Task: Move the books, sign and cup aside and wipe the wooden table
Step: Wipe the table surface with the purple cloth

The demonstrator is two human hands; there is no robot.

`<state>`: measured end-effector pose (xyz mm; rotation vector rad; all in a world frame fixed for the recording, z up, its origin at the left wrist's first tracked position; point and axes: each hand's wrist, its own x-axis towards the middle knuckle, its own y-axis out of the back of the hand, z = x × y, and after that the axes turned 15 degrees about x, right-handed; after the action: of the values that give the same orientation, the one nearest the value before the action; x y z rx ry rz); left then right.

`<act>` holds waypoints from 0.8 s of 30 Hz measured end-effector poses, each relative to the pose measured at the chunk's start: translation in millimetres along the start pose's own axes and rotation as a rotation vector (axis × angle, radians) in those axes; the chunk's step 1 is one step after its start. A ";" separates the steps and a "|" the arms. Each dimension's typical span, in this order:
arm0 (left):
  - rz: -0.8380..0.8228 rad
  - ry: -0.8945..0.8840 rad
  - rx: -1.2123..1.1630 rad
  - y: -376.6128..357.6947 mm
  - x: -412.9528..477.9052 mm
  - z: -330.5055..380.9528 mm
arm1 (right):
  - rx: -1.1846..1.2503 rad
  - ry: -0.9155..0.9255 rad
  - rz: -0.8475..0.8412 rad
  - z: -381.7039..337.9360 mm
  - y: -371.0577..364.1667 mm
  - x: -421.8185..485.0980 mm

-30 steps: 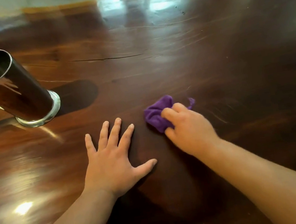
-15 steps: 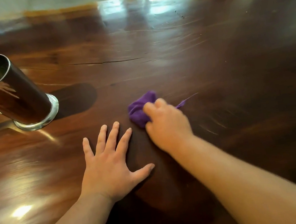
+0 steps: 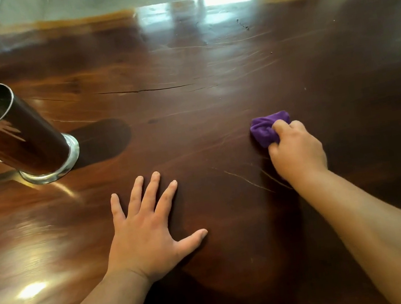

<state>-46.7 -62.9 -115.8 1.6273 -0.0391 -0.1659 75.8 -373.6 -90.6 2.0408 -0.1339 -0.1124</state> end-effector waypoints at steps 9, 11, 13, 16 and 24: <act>-0.017 -0.003 0.014 1.3 0.8 0.2 | 0.095 0.317 -0.104 -111.7 -60.7 -51.4; -0.023 -0.003 0.016 2.0 1.7 0.3 | 0.124 0.389 -0.141 -116.9 -67.9 -67.1; -0.019 -0.003 0.016 2.4 2.3 0.9 | 0.152 0.426 -0.179 -111.9 -69.5 -76.4; -0.017 -0.003 0.019 2.7 2.0 1.3 | 0.148 0.495 -0.224 -96.2 -64.4 -82.4; -0.012 0.009 0.011 1.1 0.5 1.1 | 0.052 0.400 -0.167 -38.8 -27.8 -46.2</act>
<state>-46.3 -64.1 -114.8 1.6400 -0.0229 -0.1680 36.7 -320.2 -96.7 2.0822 0.2859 0.1985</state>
